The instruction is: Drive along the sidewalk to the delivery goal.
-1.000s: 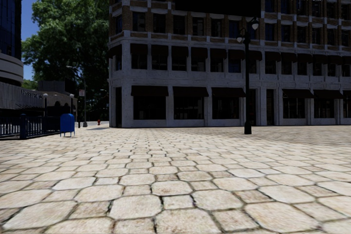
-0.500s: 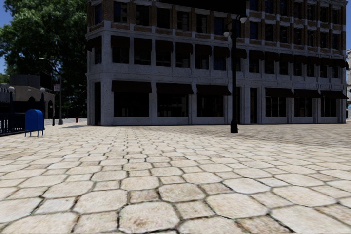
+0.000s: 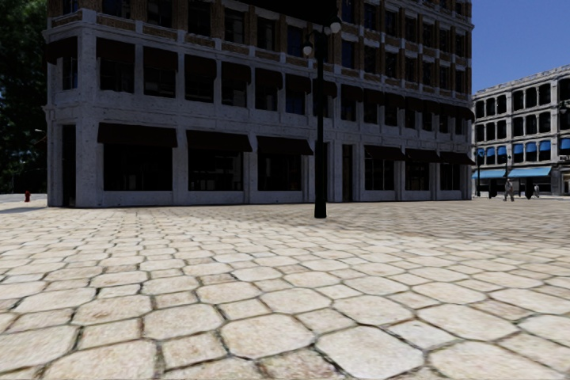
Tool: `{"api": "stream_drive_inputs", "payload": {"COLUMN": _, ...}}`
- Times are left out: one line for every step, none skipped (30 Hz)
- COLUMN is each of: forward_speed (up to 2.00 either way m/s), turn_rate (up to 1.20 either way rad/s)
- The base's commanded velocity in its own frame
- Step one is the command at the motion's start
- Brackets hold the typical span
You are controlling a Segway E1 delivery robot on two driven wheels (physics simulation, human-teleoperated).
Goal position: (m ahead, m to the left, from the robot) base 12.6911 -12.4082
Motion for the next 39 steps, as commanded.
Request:
{"api": "stream_drive_inputs", "payload": {"forward_speed": 2.00, "turn_rate": -0.60}}
{"api": "stream_drive_inputs", "payload": {"forward_speed": 2.00, "turn_rate": -0.61}}
{"api": "stream_drive_inputs", "payload": {"forward_speed": 2.00, "turn_rate": -0.61}}
{"api": "stream_drive_inputs", "payload": {"forward_speed": 2.00, "turn_rate": -0.61}}
{"api": "stream_drive_inputs", "payload": {"forward_speed": 2.00, "turn_rate": -0.61}}
{"api": "stream_drive_inputs", "payload": {"forward_speed": 2.00, "turn_rate": -0.61}}
{"api": "stream_drive_inputs", "payload": {"forward_speed": 2.00, "turn_rate": -0.61}}
{"api": "stream_drive_inputs", "payload": {"forward_speed": 2.00, "turn_rate": -0.60}}
{"api": "stream_drive_inputs", "payload": {"forward_speed": 2.00, "turn_rate": -0.58}}
{"api": "stream_drive_inputs", "payload": {"forward_speed": 2.00, "turn_rate": -0.58}}
{"api": "stream_drive_inputs", "payload": {"forward_speed": 2.00, "turn_rate": -0.57}}
{"api": "stream_drive_inputs", "payload": {"forward_speed": 2.00, "turn_rate": -0.57}}
{"api": "stream_drive_inputs", "payload": {"forward_speed": 2.00, "turn_rate": -0.57}}
{"api": "stream_drive_inputs", "payload": {"forward_speed": 2.00, "turn_rate": -0.57}}
{"api": "stream_drive_inputs", "payload": {"forward_speed": 2.00, "turn_rate": -0.57}}
{"api": "stream_drive_inputs", "payload": {"forward_speed": 2.00, "turn_rate": -0.57}}
{"api": "stream_drive_inputs", "payload": {"forward_speed": 2.00, "turn_rate": -0.57}}
{"api": "stream_drive_inputs", "payload": {"forward_speed": 2.00, "turn_rate": -0.57}}
{"api": "stream_drive_inputs", "payload": {"forward_speed": 2.00, "turn_rate": -0.57}}
{"api": "stream_drive_inputs", "payload": {"forward_speed": 2.00, "turn_rate": -0.57}}
{"api": "stream_drive_inputs", "payload": {"forward_speed": 2.00, "turn_rate": -0.57}}
{"api": "stream_drive_inputs", "payload": {"forward_speed": 2.00, "turn_rate": -0.56}}
{"api": "stream_drive_inputs", "payload": {"forward_speed": 2.00, "turn_rate": -0.56}}
{"api": "stream_drive_inputs", "payload": {"forward_speed": 2.00, "turn_rate": -0.56}}
{"api": "stream_drive_inputs", "payload": {"forward_speed": 2.00, "turn_rate": -0.56}}
{"api": "stream_drive_inputs", "payload": {"forward_speed": 2.00, "turn_rate": -0.56}}
{"api": "stream_drive_inputs", "payload": {"forward_speed": 2.00, "turn_rate": -0.52}}
{"api": "stream_drive_inputs", "payload": {"forward_speed": 2.00, "turn_rate": -0.47}}
{"api": "stream_drive_inputs", "payload": {"forward_speed": 2.00, "turn_rate": -0.47}}
{"api": "stream_drive_inputs", "payload": {"forward_speed": 2.00, "turn_rate": -0.46}}
{"api": "stream_drive_inputs", "payload": {"forward_speed": 2.00, "turn_rate": -0.45}}
{"api": "stream_drive_inputs", "payload": {"forward_speed": 2.00, "turn_rate": -0.45}}
{"api": "stream_drive_inputs", "payload": {"forward_speed": 2.00, "turn_rate": -0.45}}
{"api": "stream_drive_inputs", "payload": {"forward_speed": 2.00, "turn_rate": -0.45}}
{"api": "stream_drive_inputs", "payload": {"forward_speed": 2.00, "turn_rate": -0.45}}
{"api": "stream_drive_inputs", "payload": {"forward_speed": 2.00, "turn_rate": -0.45}}
{"api": "stream_drive_inputs", "payload": {"forward_speed": 2.00, "turn_rate": -0.45}}
{"api": "stream_drive_inputs", "payload": {"forward_speed": 2.00, "turn_rate": -0.45}}
{"api": "stream_drive_inputs", "payload": {"forward_speed": 2.00, "turn_rate": -0.45}}
